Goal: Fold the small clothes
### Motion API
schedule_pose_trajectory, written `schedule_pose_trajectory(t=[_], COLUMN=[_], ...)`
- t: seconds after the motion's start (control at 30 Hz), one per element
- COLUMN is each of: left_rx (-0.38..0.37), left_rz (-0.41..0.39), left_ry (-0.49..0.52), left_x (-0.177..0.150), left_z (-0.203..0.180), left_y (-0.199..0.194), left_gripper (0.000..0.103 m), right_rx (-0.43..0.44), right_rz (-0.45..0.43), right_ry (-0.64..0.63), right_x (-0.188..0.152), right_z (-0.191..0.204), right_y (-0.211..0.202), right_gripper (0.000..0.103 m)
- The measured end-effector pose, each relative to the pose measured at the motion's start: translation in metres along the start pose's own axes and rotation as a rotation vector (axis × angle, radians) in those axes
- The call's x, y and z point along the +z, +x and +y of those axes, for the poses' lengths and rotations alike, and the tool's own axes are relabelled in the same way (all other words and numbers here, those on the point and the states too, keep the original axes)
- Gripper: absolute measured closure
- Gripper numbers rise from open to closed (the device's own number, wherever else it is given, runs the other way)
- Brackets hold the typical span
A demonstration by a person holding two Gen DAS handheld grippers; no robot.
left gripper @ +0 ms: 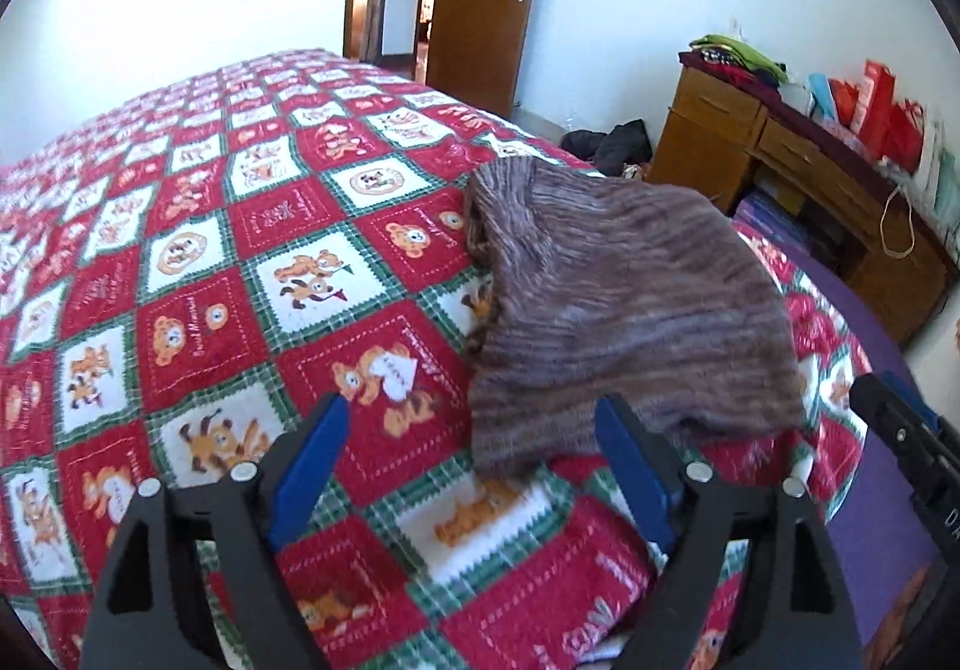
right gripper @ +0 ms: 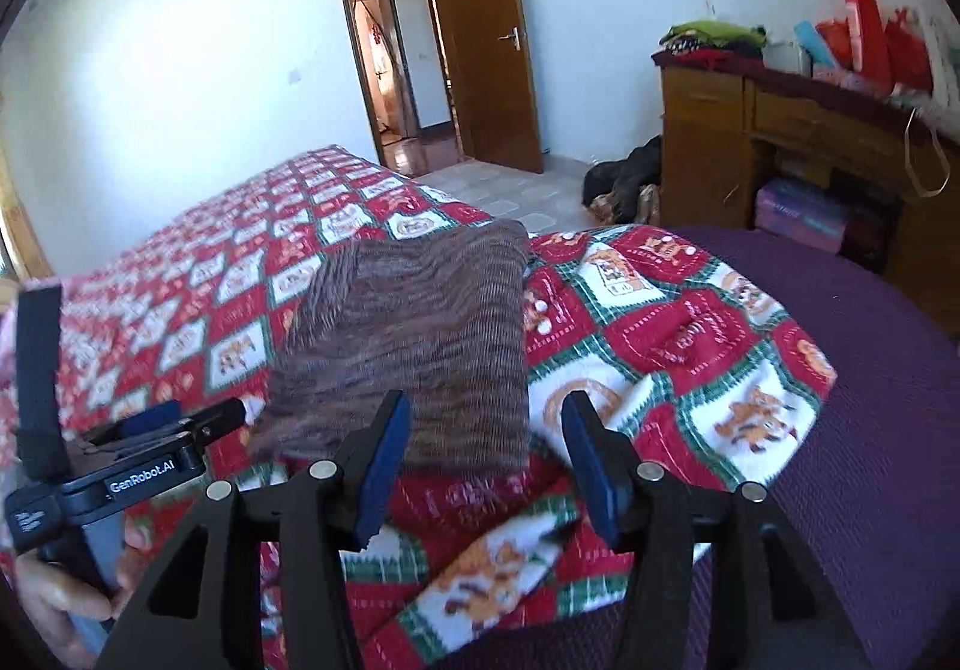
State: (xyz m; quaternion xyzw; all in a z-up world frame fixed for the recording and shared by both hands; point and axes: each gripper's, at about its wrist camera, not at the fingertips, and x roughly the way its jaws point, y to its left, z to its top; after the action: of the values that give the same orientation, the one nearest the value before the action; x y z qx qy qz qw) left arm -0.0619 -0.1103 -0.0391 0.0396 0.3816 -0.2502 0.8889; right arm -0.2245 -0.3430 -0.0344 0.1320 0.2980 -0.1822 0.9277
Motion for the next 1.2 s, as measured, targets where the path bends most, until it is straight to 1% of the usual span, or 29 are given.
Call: schedule_pose_trajectory(t=[0.03, 0.17, 0.23, 0.3, 0.4, 0.47, 0.6, 0.63, 0.67, 0.77, 0.87, 0.9, 0.93, 1.03, 1.13, 1.17, 1.2], left_rx=[0.005, 0.012, 0.02, 0.03, 0.051, 0.07, 0.127, 0.137, 0.147, 0.163, 0.161, 0.166, 0.167, 0.179, 0.201, 0.195, 0.189], left_rz=[-0.002, -0.012, -0.014, -0.017, -0.032, -0.041, -0.083, -0.091, -0.106, -0.183, -0.224, -0.237, -0.253, -0.329, -0.411, -0.452, -0.474], left_ry=[0.01, 0.026, 0.025, 0.04, 0.071, 0.081, 0.098, 0.102, 0.105, 0.088, 0.077, 0.074, 0.075, 0.069, 0.043, 0.038, 0.038], left_x=[-0.002, -0.012, -0.017, -0.023, -0.031, -0.035, -0.041, -0.042, -0.042, -0.041, -0.04, -0.04, -0.04, -0.042, -0.042, -0.042, -0.041], left_z=[-0.002, -0.007, -0.01, -0.015, -0.022, -0.025, -0.033, -0.035, -0.037, -0.04, -0.043, -0.044, -0.045, -0.049, -0.048, -0.048, -0.048], left_y=[-0.001, -0.012, -0.016, -0.021, -0.029, -0.036, -0.056, -0.06, -0.067, -0.091, -0.109, -0.115, -0.122, -0.144, -0.168, -0.179, -0.185], left_gripper=[0.017, 0.017, 0.016, 0.013, 0.012, 0.007, 0.005, 0.003, 0.0, 0.0, 0.0, 0.0, 0.0, 0.0, 0.0, 0.0, 0.0], right_rx=[-0.018, -0.01, -0.012, -0.014, 0.0, -0.006, -0.002, -0.002, -0.002, 0.006, 0.006, -0.003, -0.013, -0.034, -0.049, -0.056, -0.064], right_rz=[-0.002, -0.007, -0.002, 0.003, -0.001, -0.014, -0.049, -0.063, -0.075, -0.097, -0.128, -0.143, -0.162, -0.217, -0.279, -0.306, -0.337], right_ry=[-0.01, -0.003, 0.007, 0.023, 0.043, 0.064, 0.092, 0.097, 0.102, 0.124, 0.143, 0.147, 0.152, 0.167, 0.164, 0.158, 0.148], right_x=[-0.005, -0.015, -0.02, -0.025, -0.031, -0.035, -0.04, -0.04, -0.04, -0.035, -0.029, -0.027, -0.024, -0.018, -0.013, -0.012, -0.011], right_z=[0.003, 0.01, 0.012, 0.012, 0.009, 0.007, 0.003, 0.002, 0.001, 0.0, -0.001, -0.001, -0.002, -0.005, -0.004, -0.002, 0.0], right_y=[-0.004, -0.013, -0.017, -0.021, -0.025, -0.031, -0.044, -0.049, -0.052, -0.063, -0.078, -0.084, -0.091, -0.11, -0.131, -0.139, -0.148], right_gripper=[0.048, 0.047, 0.039, 0.036, 0.035, 0.035, 0.034, 0.034, 0.034, 0.031, 0.029, 0.027, 0.024, 0.023, 0.022, 0.022, 0.021])
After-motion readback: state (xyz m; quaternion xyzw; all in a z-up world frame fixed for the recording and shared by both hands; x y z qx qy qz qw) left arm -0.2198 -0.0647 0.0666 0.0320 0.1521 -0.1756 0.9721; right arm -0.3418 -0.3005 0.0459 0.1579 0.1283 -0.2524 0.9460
